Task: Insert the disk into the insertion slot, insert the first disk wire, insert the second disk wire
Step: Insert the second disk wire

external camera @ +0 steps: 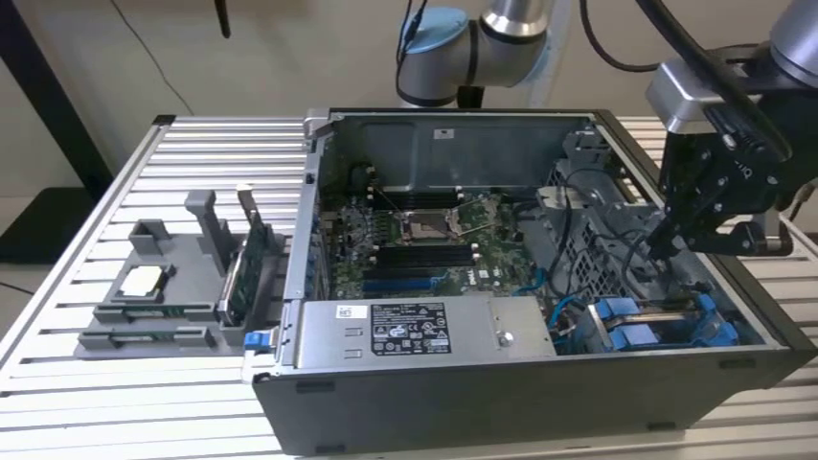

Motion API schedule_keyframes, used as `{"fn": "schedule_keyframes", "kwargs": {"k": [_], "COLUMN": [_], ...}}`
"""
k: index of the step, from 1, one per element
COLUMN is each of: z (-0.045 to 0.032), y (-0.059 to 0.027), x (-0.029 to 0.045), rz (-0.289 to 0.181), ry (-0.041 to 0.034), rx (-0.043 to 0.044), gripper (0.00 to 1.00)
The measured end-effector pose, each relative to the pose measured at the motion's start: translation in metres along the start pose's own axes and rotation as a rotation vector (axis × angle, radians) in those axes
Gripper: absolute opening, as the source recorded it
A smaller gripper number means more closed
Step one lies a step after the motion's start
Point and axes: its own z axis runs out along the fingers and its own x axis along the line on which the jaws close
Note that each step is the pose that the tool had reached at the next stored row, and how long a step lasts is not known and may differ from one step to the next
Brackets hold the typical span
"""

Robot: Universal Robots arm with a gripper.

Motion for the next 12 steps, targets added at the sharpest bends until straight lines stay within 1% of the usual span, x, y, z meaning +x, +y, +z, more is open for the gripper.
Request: {"fn": "schedule_keyframes", "kwargs": {"k": [12], "z": [0.0076], "y": [0.0003], "x": [0.0046], "rz": [0.000], "ry": [0.0005], "rx": [0.0004], "gripper": [0.16]}}
